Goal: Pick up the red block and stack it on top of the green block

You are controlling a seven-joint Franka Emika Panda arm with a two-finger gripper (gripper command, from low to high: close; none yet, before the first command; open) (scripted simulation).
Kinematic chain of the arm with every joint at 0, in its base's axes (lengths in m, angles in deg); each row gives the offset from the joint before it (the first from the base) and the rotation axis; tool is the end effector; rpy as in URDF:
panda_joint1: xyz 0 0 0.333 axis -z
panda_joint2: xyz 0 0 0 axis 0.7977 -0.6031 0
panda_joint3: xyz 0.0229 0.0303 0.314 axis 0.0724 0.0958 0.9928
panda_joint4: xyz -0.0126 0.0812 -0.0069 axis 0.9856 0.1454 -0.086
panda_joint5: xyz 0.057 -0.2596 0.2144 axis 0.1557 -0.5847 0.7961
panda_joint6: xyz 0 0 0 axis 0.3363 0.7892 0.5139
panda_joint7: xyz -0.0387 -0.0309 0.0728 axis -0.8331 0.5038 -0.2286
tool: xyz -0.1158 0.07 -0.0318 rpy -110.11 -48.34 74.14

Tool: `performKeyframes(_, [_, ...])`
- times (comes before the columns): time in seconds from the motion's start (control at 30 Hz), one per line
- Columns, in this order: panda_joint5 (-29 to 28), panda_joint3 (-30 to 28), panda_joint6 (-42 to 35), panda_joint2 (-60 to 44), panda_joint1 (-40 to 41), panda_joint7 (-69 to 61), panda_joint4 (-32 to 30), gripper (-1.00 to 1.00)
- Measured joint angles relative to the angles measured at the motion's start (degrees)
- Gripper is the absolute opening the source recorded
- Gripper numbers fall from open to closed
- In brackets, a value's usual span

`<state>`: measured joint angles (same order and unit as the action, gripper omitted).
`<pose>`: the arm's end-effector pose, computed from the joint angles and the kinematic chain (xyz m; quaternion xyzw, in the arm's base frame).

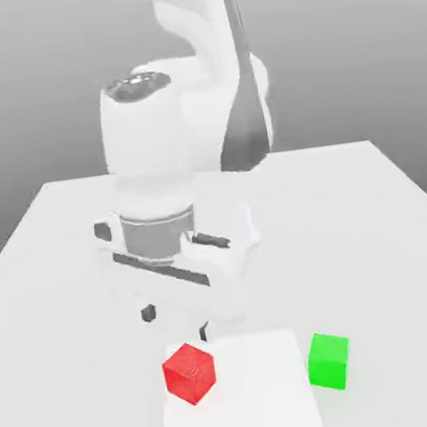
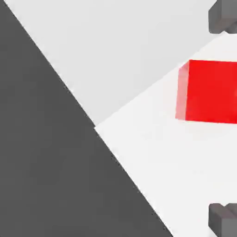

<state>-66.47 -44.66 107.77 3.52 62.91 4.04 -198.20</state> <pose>0.3778 -0.0593 0.2234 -0.7397 0.6729 -0.0048 0.0033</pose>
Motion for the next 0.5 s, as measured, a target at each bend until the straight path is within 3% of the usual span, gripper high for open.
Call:
performKeyframes(0.17, [-0.6,-0.4,8.7,-10.4,-0.3,0.8,1.1,0.00])
performKeyframes(0.2, [-0.6,-0.4,9.7,-11.5,-0.3,0.9,1.2,-1.00])
performKeyframes(0.4, [-0.8,-0.5,10.3,-12.1,-0.3,1.0,1.3,-1.00])
performKeyframes(0.5, [-0.7,-0.2,6.9,-8.3,-0.1,1.0,0.7,-1.00])
